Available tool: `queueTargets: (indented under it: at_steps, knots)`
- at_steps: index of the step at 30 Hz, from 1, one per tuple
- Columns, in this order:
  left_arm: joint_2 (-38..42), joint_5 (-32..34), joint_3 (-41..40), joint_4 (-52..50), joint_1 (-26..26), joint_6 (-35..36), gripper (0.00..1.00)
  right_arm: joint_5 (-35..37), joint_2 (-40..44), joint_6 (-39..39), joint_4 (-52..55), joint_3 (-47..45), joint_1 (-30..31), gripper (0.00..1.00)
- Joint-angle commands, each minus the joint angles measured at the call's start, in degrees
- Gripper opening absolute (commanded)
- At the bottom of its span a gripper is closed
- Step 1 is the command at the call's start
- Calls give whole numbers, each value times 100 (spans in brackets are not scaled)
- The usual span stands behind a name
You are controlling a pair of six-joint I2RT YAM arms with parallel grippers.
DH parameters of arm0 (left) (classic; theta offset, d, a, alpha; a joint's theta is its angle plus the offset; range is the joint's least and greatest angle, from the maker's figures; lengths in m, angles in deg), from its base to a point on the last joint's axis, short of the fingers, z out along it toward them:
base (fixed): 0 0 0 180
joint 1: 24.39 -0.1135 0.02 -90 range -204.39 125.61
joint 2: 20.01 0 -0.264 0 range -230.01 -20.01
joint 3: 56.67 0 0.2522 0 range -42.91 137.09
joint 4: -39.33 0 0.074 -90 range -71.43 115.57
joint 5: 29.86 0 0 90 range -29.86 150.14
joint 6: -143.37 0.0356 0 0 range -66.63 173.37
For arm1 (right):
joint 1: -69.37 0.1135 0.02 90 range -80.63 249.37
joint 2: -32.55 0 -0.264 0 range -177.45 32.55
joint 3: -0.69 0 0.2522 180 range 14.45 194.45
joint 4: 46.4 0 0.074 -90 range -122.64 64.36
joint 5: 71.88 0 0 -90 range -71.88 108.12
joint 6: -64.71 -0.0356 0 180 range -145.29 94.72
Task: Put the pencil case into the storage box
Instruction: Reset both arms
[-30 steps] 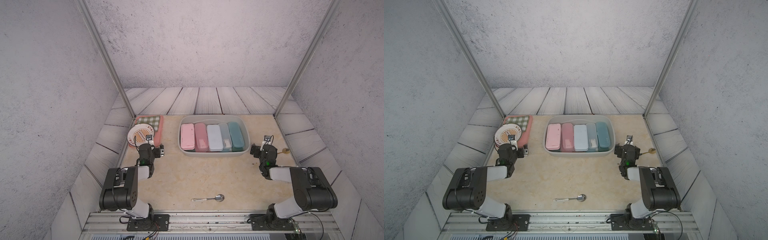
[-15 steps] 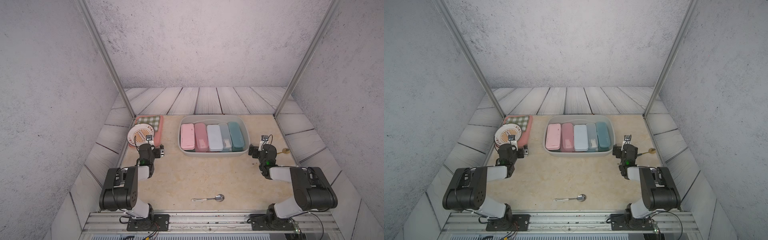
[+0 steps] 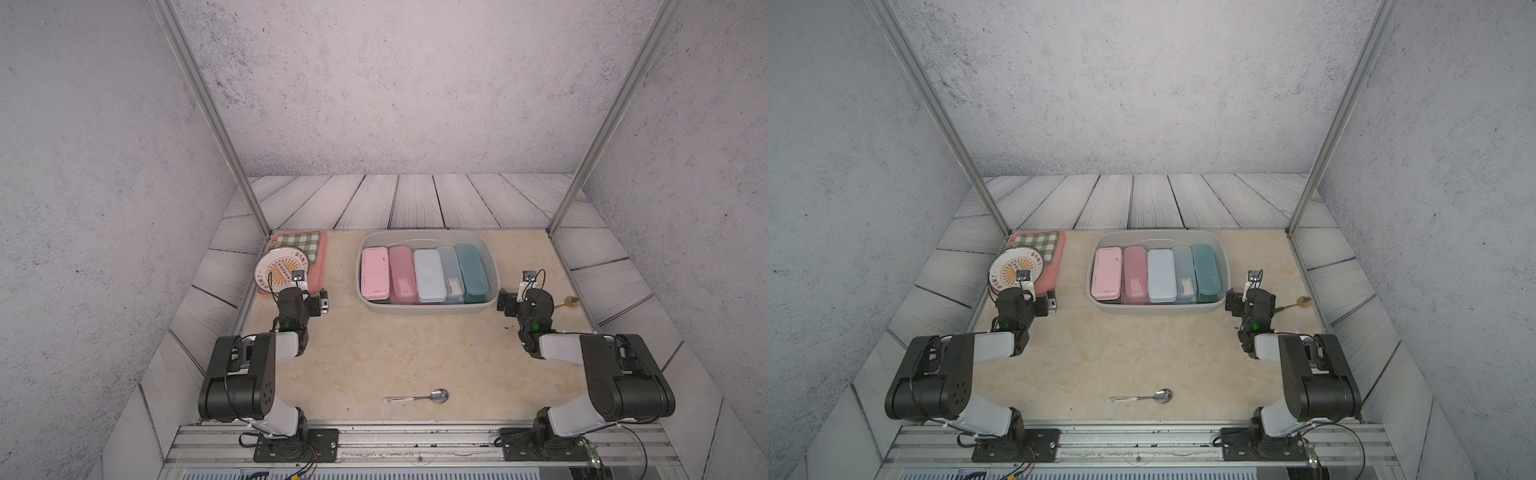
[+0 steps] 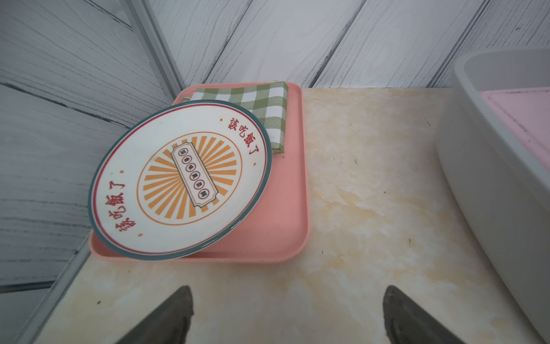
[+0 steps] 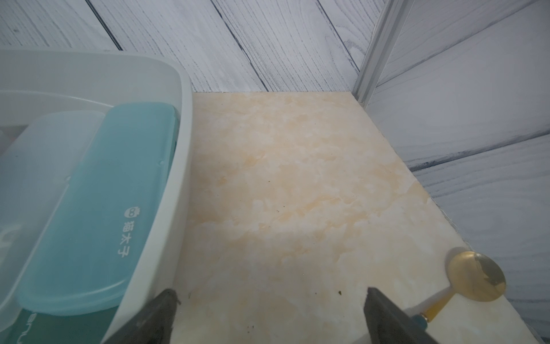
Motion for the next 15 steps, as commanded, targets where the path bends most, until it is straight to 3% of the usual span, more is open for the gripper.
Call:
queueTargets:
  at_steps: [1, 8, 12, 15]
  knots:
    - [10, 24, 11, 36, 20, 36, 100, -77, -96, 13, 39, 69, -13, 99]
    - [25, 63, -10, 51, 25, 19, 100, -79, -95, 9, 45, 67, -10, 99]
    - [135, 517, -402, 644, 24, -187, 100, -78, -93, 13, 43, 72, -11, 99]
    - [205, 499, -738, 1191, 28, -176, 100, -77, -94, 8, 47, 72, -16, 99]
